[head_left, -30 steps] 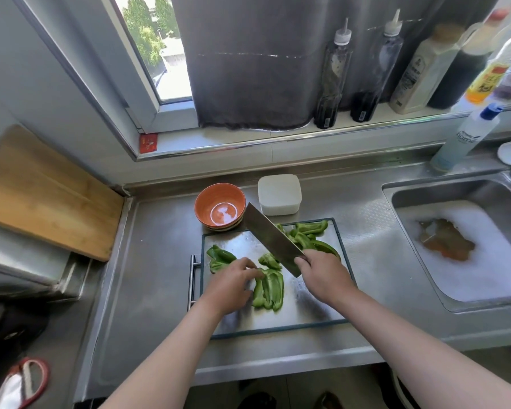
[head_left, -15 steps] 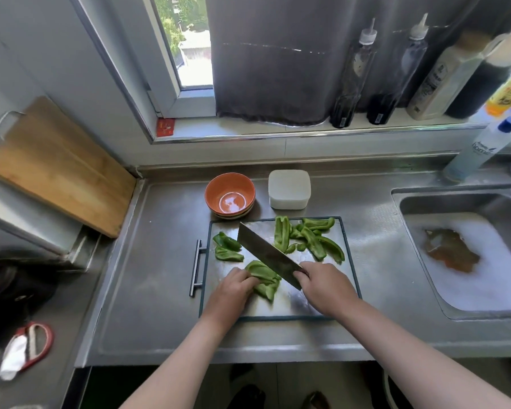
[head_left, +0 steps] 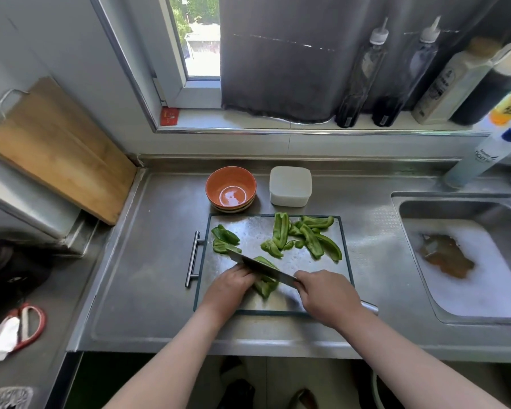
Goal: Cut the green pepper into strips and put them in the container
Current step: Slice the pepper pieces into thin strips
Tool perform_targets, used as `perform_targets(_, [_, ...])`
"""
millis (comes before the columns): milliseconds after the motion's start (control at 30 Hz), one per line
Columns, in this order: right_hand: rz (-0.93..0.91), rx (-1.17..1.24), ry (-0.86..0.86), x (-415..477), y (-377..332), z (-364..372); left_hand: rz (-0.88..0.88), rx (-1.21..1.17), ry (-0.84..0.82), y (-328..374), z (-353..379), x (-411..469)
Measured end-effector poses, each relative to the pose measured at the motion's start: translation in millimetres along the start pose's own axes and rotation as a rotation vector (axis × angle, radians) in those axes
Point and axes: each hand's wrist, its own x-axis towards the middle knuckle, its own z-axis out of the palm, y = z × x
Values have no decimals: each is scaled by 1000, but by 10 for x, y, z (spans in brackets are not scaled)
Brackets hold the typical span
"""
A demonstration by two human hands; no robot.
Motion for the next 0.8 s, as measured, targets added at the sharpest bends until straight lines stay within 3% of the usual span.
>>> perform_targets(800, [-17, -19, -176, 198, 89, 114, 0, -14, 20, 48, 85, -8])
